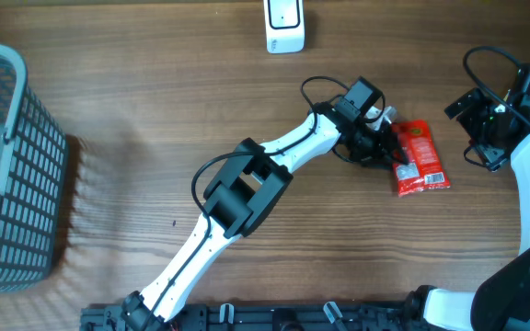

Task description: Scan the item barcode

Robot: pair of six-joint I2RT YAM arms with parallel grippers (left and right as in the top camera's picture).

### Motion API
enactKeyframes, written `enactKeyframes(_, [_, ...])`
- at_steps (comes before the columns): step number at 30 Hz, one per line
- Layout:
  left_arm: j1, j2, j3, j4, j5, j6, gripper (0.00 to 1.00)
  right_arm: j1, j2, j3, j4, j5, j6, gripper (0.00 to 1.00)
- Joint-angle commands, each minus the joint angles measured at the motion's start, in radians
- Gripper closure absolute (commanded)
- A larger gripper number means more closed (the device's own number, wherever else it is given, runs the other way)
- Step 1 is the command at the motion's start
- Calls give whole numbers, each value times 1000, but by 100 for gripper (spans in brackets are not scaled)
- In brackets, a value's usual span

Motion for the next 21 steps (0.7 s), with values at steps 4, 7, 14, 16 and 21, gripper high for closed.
enactKeyframes(4, [-1, 49, -17, -23, -157, -24, 96, 1, 10, -2, -30, -47, 15, 0])
enactKeyframes(7, [13, 49, -17, -54, -173, -24, 96, 2, 10, -3, -78, -47, -31, 0])
enactKeyframes(14, [134, 18, -16, -264, -172, -14, 96, 1, 106, -29, -26, 80, -90, 0])
enactKeyframes(16, [137, 18, -16, -272, -172, -1, 96, 1, 177, -40, 5, 87, -90, 3])
enactKeyframes(21, [133, 18, -16, -269, -171, 43, 0, 1, 388, -40, 84, 11, -144, 60])
